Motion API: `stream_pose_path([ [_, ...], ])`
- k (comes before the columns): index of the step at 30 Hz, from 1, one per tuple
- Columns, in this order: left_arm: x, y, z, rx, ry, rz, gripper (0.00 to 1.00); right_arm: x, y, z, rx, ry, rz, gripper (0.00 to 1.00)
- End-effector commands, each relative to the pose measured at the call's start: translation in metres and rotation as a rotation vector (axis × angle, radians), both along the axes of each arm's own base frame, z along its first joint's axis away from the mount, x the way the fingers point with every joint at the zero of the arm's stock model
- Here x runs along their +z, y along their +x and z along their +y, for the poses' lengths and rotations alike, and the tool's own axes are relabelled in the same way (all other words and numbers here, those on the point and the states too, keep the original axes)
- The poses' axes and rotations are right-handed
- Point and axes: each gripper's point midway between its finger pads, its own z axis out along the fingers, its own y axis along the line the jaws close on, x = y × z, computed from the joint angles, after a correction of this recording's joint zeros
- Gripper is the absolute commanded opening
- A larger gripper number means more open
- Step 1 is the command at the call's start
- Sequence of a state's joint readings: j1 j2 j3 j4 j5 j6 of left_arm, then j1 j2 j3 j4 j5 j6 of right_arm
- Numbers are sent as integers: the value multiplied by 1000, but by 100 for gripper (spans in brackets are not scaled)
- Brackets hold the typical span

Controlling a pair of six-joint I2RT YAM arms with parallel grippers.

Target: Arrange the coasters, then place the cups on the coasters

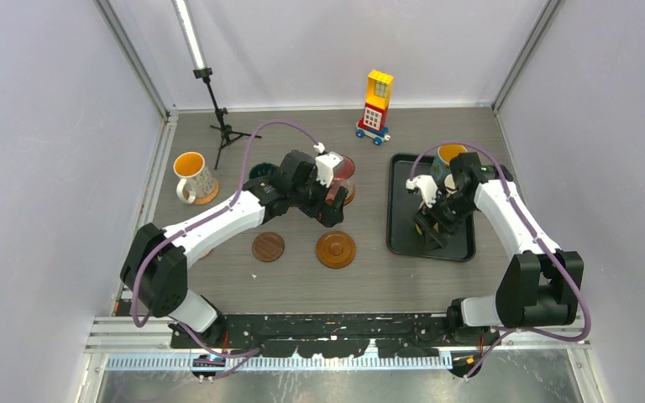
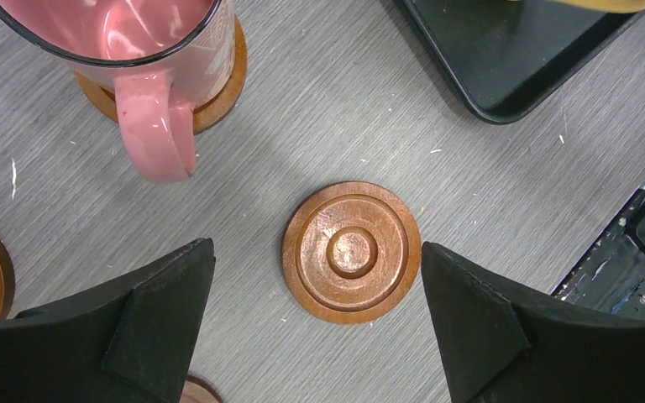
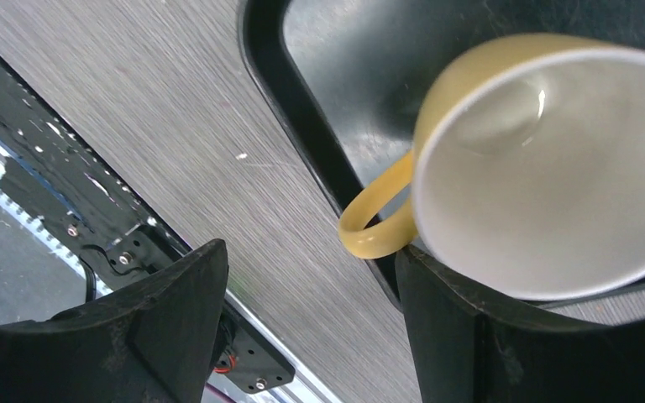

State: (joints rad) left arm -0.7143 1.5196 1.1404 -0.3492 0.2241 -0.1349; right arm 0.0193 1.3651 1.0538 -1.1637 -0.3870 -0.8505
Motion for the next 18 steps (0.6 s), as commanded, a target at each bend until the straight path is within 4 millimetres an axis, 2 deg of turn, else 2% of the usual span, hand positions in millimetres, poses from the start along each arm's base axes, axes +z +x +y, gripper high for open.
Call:
stream_pose_path([
  [1,24,11,-15,29,-61,-49,95,13,6,28,-12,84,-48,79],
  [5,26,12,-23,23,-63,-63,94,16,5,45,21,117,-46,81],
  [9,26,7,-37,-1,-53,-77,93,33,5,53,41,167,-73,83],
  [12,24,-2,-55,-33,-47,-82,92,57,3,59,33,219,-114,83],
  [14,20,-10,-69,-55,-42,-80,92,80,6,61,-5,284,-160,84],
  [16,13,-18,-83,-67,-40,-66,90,102,13,57,-67,336,-213,84],
  [18,10,-24,-99,-80,-41,-60,89,121,24,44,-140,366,-259,84],
])
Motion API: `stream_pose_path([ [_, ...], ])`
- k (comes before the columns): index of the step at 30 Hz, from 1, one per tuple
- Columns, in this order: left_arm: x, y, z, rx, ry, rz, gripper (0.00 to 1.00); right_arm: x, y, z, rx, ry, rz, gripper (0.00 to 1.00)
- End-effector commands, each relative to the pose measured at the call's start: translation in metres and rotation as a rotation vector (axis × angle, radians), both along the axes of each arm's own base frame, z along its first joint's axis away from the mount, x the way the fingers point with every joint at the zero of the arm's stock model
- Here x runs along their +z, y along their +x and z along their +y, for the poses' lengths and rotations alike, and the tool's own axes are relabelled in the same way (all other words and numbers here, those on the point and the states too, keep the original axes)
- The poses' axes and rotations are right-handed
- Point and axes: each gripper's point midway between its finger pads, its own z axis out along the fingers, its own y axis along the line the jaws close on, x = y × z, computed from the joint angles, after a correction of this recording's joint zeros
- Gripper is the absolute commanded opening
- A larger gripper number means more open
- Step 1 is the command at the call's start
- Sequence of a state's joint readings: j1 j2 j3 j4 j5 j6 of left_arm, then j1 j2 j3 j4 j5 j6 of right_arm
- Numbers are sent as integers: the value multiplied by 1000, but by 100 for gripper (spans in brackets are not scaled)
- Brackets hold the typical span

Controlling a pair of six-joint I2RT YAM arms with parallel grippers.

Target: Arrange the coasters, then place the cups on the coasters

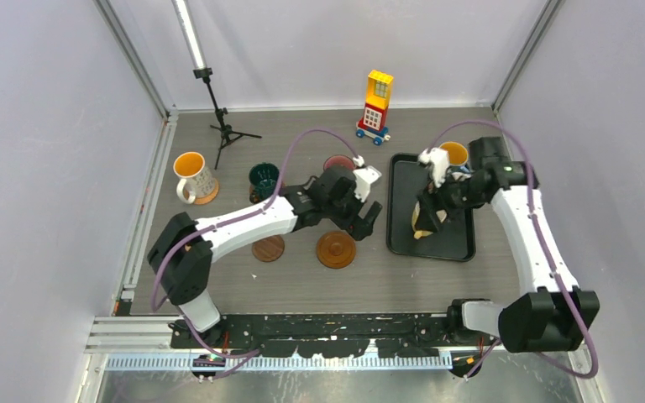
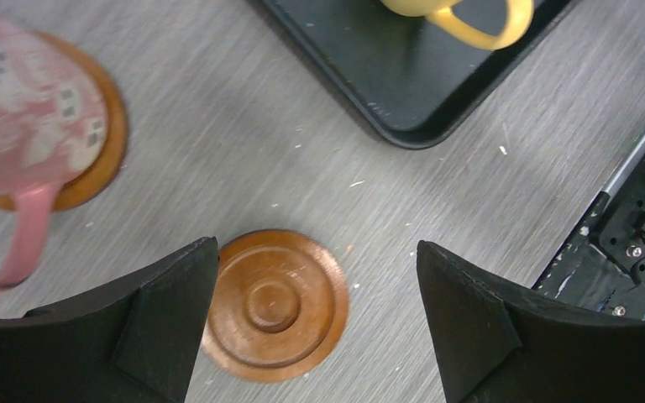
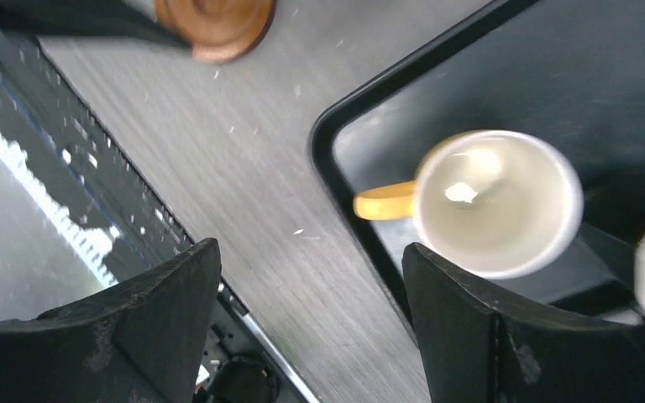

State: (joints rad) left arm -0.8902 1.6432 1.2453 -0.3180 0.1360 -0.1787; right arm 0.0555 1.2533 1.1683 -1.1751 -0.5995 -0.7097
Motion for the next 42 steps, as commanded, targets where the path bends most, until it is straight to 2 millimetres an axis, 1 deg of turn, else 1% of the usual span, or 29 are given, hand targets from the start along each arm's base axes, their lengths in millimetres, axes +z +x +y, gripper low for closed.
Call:
stream_pose_path([
  [1,12,-4,-41,-8,-57,-34,89,62,18,-12,-141,149,-118,84],
  [2,12,-6,-50,-18,-61,-37,89,70,24,-21,-182,160,-128,84],
  [5,12,-12,-77,-50,-69,-35,89,84,39,-49,-295,193,-148,84],
  [6,5,-13,-86,-58,-58,-27,89,87,44,-60,-332,199,-157,84],
  [9,3,-15,-113,-73,-55,-30,88,95,61,-95,-450,195,-185,84],
  [11,1,-18,-130,-83,-53,-39,87,100,68,-116,-523,205,-199,84],
  [12,-1,-18,-136,-80,-45,-45,86,102,70,-129,-558,206,-208,84],
  [14,-5,-18,-147,-78,-34,-50,86,105,71,-144,-601,202,-221,84],
  [17,-14,-8,-155,-32,-1,-79,85,109,72,-160,-642,196,-238,84],
  [19,-20,-2,-160,-10,19,-93,83,109,71,-165,-654,193,-244,84],
  [20,-28,1,-161,2,39,-97,82,109,70,-166,-657,192,-244,84],
  [21,-30,5,-162,10,48,-108,81,109,70,-167,-658,189,-247,84],
  [24,-44,14,-162,34,89,-133,75,107,67,-169,-655,177,-251,84],
  [29,-50,21,-165,36,105,-160,67,104,62,-170,-650,162,-247,84],
  [33,-53,24,-167,28,117,-171,53,100,59,-170,-648,158,-242,84],
  [37,-44,25,-170,8,106,-187,38,99,58,-170,-643,158,-239,84],
  [38,-41,25,-171,3,100,-191,33,99,58,-170,-642,159,-240,84],
  [39,-37,25,-172,-2,94,-194,25,99,58,-169,-640,160,-239,84],
  [42,-30,27,-172,-3,82,-205,7,98,58,-169,-639,161,-238,84],
])
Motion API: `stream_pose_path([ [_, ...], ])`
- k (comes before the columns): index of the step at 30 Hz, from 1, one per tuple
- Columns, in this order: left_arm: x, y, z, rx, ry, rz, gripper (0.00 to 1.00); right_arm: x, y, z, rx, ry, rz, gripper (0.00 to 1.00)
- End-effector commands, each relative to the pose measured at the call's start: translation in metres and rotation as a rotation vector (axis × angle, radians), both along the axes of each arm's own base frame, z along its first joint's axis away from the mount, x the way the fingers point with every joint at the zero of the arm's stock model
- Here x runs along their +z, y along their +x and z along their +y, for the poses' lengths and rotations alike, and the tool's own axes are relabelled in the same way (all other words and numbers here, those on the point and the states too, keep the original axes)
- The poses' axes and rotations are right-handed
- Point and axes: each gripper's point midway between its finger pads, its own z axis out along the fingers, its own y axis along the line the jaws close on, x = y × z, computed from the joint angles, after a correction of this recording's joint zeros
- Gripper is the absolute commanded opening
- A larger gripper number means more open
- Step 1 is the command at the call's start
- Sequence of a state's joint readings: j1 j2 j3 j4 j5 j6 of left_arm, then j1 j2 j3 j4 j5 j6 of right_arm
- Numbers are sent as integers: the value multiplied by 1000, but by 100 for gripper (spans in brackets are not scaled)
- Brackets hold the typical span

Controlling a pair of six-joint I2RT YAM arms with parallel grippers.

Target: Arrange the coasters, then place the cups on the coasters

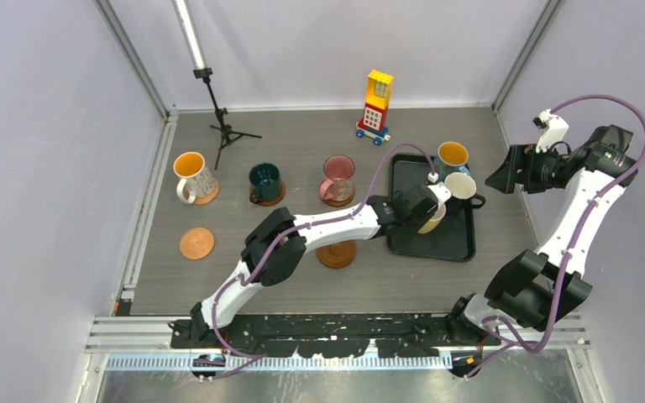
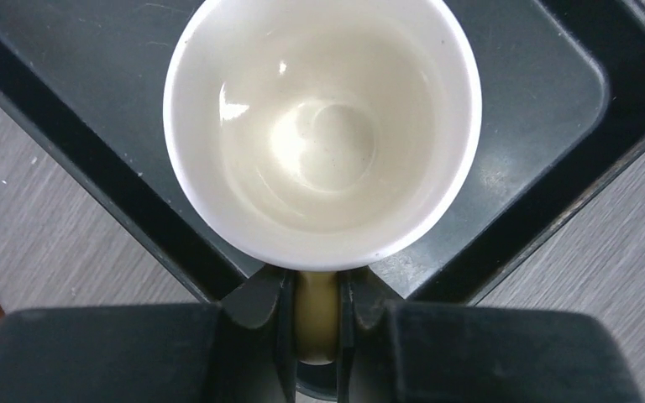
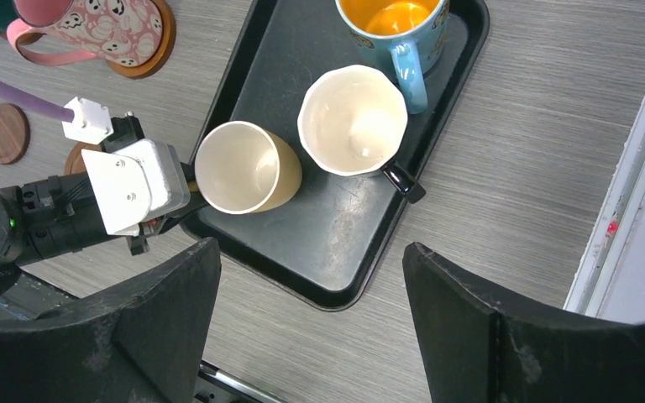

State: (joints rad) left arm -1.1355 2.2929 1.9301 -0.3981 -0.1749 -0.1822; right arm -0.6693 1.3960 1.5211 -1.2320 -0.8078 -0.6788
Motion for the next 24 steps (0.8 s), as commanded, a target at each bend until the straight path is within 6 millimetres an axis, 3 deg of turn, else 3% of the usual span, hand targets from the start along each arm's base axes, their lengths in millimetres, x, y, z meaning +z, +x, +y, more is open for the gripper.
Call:
stream_pose_path([
  [1,36,12,-8,1,-70,-56,1,11,-4,6,23,-12,-46,84],
  [5,54,13,-3,-12,-117,-81,0,12,-4,7,26,-9,-46,84],
  [10,105,9,9,-51,-253,-139,0,12,-4,10,33,4,-53,84],
  [14,151,2,34,-85,-358,-181,0,12,-2,10,32,21,-55,84],
  [20,180,-7,95,-138,-452,-127,0,12,1,11,34,26,-55,84],
  [24,190,1,161,-110,-466,-85,0,11,1,17,51,21,-45,84],
])
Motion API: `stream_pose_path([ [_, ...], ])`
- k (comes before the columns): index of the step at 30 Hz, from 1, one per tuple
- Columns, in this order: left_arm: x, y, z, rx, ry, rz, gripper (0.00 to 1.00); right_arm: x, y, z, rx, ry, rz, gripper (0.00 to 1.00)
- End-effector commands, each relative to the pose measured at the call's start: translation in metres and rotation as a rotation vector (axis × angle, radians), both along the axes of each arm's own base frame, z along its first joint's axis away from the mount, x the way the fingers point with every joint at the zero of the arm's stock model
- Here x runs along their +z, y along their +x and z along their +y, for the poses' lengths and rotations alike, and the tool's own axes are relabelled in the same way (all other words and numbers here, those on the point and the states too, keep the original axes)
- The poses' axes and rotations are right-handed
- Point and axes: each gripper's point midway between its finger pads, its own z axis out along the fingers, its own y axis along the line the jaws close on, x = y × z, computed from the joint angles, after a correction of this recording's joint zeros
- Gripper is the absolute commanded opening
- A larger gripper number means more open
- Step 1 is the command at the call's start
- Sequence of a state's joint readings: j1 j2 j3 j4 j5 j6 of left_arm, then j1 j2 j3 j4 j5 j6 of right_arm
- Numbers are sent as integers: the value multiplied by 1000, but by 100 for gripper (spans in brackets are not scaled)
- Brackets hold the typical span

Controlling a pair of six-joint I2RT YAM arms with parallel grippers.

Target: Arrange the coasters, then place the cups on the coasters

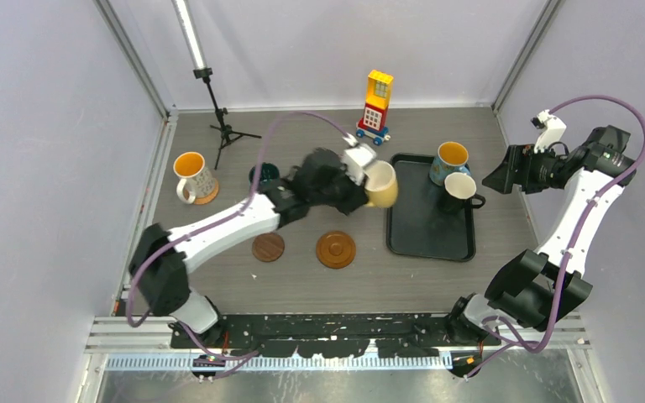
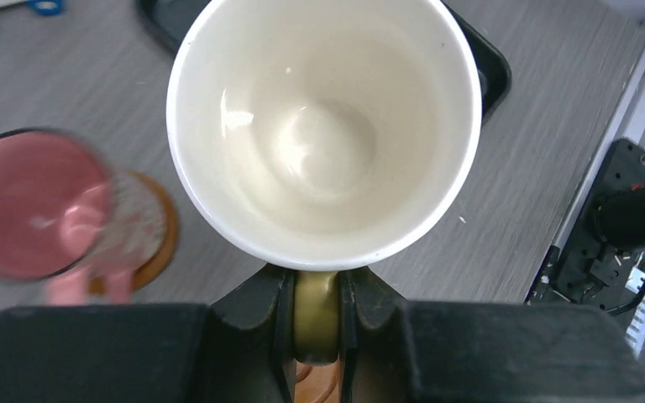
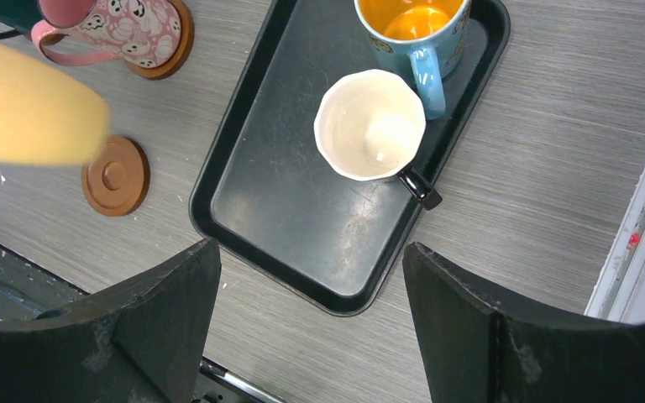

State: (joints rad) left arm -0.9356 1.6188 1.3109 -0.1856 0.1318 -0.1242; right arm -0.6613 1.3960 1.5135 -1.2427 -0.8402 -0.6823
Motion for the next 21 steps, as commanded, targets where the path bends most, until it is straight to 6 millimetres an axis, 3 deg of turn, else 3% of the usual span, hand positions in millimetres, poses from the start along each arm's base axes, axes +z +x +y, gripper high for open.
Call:
stream_pose_path([
  [1,62,13,55,6,-157,-53,0,10,1,11,30,-14,-34,84],
  [6,72,10,152,108,-132,-48,0,2,0,26,74,-36,-7,84],
  [13,65,-9,267,327,-19,-76,0,-7,9,51,115,-37,15,84],
  [19,42,-33,354,513,133,-96,0,-13,19,72,147,-21,28,84],
  [21,36,-41,372,550,135,-83,0,-17,21,78,158,-15,38,84],
])
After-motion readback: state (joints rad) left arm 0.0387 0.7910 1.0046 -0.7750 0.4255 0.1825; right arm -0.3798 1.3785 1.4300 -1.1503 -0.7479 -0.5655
